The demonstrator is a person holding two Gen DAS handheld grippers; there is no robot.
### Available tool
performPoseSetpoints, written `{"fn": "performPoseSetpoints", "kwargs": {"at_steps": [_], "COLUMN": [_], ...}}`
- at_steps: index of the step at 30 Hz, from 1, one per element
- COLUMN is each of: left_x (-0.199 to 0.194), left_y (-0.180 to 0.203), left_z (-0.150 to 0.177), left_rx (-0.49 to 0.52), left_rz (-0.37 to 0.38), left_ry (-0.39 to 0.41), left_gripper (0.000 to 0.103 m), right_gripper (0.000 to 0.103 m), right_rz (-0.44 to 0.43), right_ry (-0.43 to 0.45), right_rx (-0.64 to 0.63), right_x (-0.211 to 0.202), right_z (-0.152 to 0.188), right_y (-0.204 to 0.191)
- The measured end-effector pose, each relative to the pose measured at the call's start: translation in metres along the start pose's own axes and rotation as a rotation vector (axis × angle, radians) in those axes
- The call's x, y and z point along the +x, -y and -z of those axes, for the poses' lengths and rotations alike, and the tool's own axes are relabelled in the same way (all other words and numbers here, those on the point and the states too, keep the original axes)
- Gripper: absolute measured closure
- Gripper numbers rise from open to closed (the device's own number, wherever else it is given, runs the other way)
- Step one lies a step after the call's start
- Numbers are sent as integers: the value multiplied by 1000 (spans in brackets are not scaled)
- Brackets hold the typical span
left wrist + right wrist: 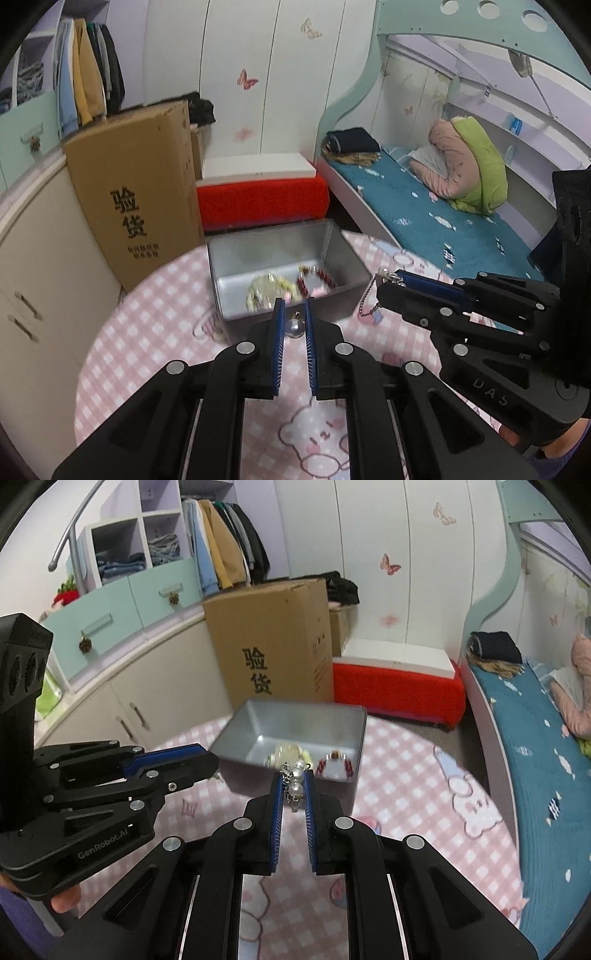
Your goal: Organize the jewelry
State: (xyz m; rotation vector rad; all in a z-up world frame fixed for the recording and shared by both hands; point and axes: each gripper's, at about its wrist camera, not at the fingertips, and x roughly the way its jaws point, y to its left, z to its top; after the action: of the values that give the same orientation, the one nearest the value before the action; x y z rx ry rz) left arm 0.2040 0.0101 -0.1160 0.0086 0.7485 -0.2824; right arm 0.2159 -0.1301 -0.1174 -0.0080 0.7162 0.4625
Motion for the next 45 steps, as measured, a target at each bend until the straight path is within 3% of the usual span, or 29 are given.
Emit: {"fn": "performPoseSetpoints", "kwargs": {"at_steps": [8, 15, 21, 28, 30, 32, 34, 45], "left_x": [6, 48, 84, 96, 97, 95, 90, 62], "left_y": [-6, -24, -32, -39, -39, -40, -41, -42], "left_z": [-33, -54, -46, -37, -36, -36, -35, -35], "left_rx": [6, -36, -75, -100, -99, -105, -105, -111], "left_rz": [-20, -13, -11, -15, -12, -23, -35, -58], "left_ry": [35, -41, -125, -165, -174, -160, -142, -82], "left_gripper": [94, 94, 94, 92, 85, 66, 59, 41], "right_gripper": [91, 91, 91, 91, 91, 91, 91, 89], "right_rz": [-20, -32, -34, -37, -39, -41, -40, -32], "right_ry": [17, -31, -95, -124, -123, -128, -127, -80], "right_rx": [34, 72, 93, 99, 101, 101, 100, 114], "right_x": [12, 45, 77, 95, 95, 96, 96, 73], "right_z": [-30, -40, -34, -26, -25, -25, -24, -27], "right_y": [12, 27, 35, 34, 34, 33, 33, 31]}}
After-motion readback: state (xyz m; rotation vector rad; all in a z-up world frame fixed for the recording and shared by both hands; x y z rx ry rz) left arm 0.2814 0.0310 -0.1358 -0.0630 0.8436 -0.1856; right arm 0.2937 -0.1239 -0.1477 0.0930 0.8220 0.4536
